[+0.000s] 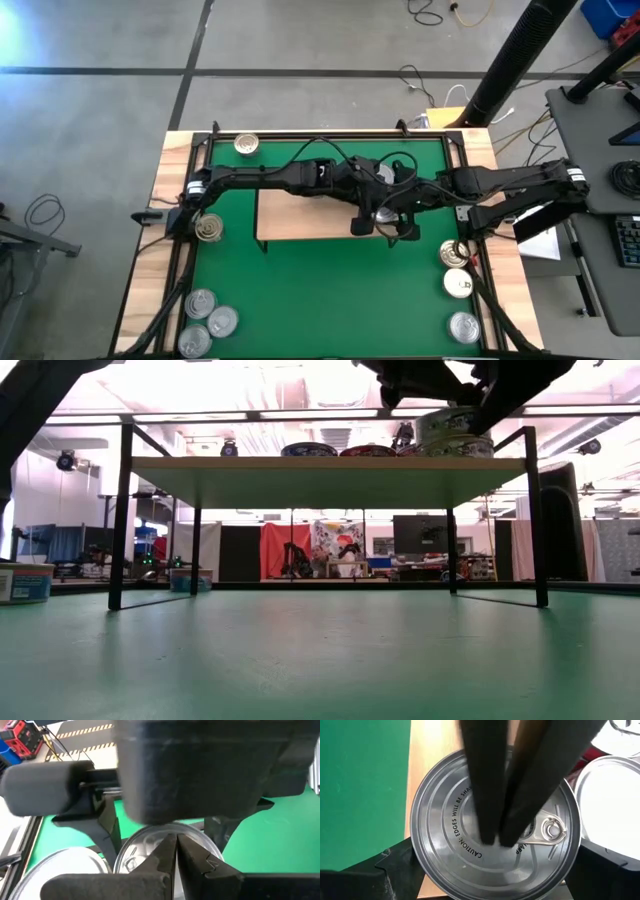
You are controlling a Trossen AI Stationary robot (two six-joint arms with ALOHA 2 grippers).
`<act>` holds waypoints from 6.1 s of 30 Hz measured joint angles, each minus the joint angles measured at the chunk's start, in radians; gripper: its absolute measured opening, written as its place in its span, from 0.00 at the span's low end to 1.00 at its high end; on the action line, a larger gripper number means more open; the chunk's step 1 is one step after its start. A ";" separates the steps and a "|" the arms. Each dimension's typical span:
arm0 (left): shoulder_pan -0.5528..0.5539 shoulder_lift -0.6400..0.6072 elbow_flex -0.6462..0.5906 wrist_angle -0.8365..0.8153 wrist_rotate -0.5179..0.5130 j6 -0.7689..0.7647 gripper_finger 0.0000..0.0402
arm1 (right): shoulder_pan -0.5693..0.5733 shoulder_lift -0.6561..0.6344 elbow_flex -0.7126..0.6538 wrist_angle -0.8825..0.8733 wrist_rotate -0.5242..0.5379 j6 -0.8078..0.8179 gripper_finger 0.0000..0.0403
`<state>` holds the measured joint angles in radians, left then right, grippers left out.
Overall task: Stack canned seafood by type on shelf
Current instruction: Stack the green tuna can on top of the green tuna can on the shelf, then put the middle right blue and pink tuna can on the shelf
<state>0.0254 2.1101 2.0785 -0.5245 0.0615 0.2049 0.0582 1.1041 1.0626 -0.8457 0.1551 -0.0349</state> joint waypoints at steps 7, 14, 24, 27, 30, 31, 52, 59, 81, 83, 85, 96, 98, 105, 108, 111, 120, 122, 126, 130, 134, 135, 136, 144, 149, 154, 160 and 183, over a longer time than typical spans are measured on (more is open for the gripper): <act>-0.005 0.000 0.000 -0.009 0.000 -0.001 0.00 | 0.000 0.003 -0.003 0.020 -0.054 0.051 0.92; -0.007 -0.001 -0.011 -0.016 0.000 -0.005 0.00 | 0.000 0.000 -0.004 0.015 -0.059 0.098 0.92; -0.022 -0.001 -0.047 -0.011 0.003 -0.035 0.00 | 0.000 0.012 -0.005 0.025 -0.099 0.140 0.98; -0.023 -0.001 -0.047 -0.012 0.003 -0.038 0.00 | 0.000 0.011 -0.005 0.024 -0.101 0.140 0.99; -0.024 -0.001 -0.067 -0.016 0.003 -0.039 0.00 | 0.000 0.011 -0.005 0.023 -0.103 0.144 0.99; -0.025 -0.002 -0.072 -0.014 0.003 -0.040 0.00 | 0.000 0.011 -0.005 0.023 -0.103 0.147 0.99; -0.032 -0.004 -0.108 -0.010 0.003 -0.058 0.00 | 0.000 0.007 -0.006 0.011 -0.133 0.217 0.99; -0.033 -0.003 -0.109 -0.017 0.003 -0.061 0.00 | 0.001 0.005 0.059 -0.099 -0.145 0.157 0.99; -0.047 0.006 0.196 -0.044 0.009 -0.033 0.00 | 0.003 -0.026 0.313 -0.399 -0.133 0.335 0.99; -0.053 0.003 0.260 -0.067 0.010 -0.009 0.00 | 0.010 -0.040 0.303 -0.406 -0.138 0.384 0.99; -0.060 -0.007 0.276 -0.060 0.013 0.012 0.00 | 0.026 -0.051 0.295 -0.402 -0.138 0.432 0.99; -0.129 -0.083 0.250 -0.225 0.057 0.072 0.00 | 0.221 -0.051 0.217 -0.450 -0.139 0.831 0.99; -0.144 -0.093 0.250 -0.294 0.056 0.078 0.00 | 0.273 -0.049 0.192 -0.469 -0.139 0.925 0.99; -0.202 -0.152 0.250 -0.445 0.051 0.107 0.00 | 0.432 -0.033 0.042 -0.469 -0.114 1.261 0.99; -0.239 -0.173 0.250 -0.448 0.004 0.107 0.00 | 0.478 -0.006 -0.027 -0.421 -0.111 1.352 0.99; -0.293 -0.188 0.250 -0.453 -0.115 0.077 0.00 | 0.504 0.026 -0.067 -0.380 -0.113 1.371 0.98; -0.432 -0.198 0.249 -0.436 -0.364 -0.065 0.00 | 0.513 0.091 -0.070 -0.401 -0.138 1.249 0.70; -0.459 -0.199 0.249 -0.437 -0.388 -0.085 0.00 | 0.514 0.087 -0.074 -0.439 -0.135 1.227 0.62; -0.518 -0.199 0.249 -0.438 -0.476 -0.119 0.00 | 0.513 0.083 -0.119 -0.503 -0.110 1.169 0.46; -0.558 -0.200 0.249 -0.446 -0.569 -0.213 0.00 | 0.513 0.087 -0.172 -0.500 -0.104 1.167 0.33; -0.608 -0.207 0.249 -0.495 -0.637 -0.326 0.00 | 0.513 0.090 -0.193 -0.502 -0.113 1.235 0.20; -0.622 -0.208 0.249 -0.525 -0.654 -0.361 0.00 | 0.513 0.090 -0.197 -0.507 -0.114 1.253 0.17; -0.637 -0.209 0.249 -0.557 -0.675 -0.397 0.00 | 0.513 0.090 -0.200 -0.514 -0.119 1.273 0.14; -0.783 -0.206 0.249 -0.748 -0.940 -0.666 0.00 | 0.513 0.090 -0.252 -0.513 -0.158 1.396 0.03; -0.872 -0.206 0.249 -0.806 -1.041 -0.767 0.00 | 0.513 0.090 -0.295 -0.514 -0.193 1.498 0.03; -0.901 -0.211 0.249 -0.967 -1.019 -0.946 0.00 | 0.513 0.090 -0.317 -0.499 -0.212 1.557 0.03; -0.902 -0.208 0.249 -1.045 -0.885 -1.036 0.00 | 0.514 0.101 -0.325 -0.487 -0.215 1.562 0.03; -0.974 -0.200 0.241 -1.046 -0.862 -1.134 0.00 | 0.606 0.418 -0.167 -0.384 -0.223 1.643 0.03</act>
<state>-0.9482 1.9102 2.3199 -1.5710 -0.8008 -0.9295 0.6638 1.5217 0.8958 -1.2301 -0.0680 1.6077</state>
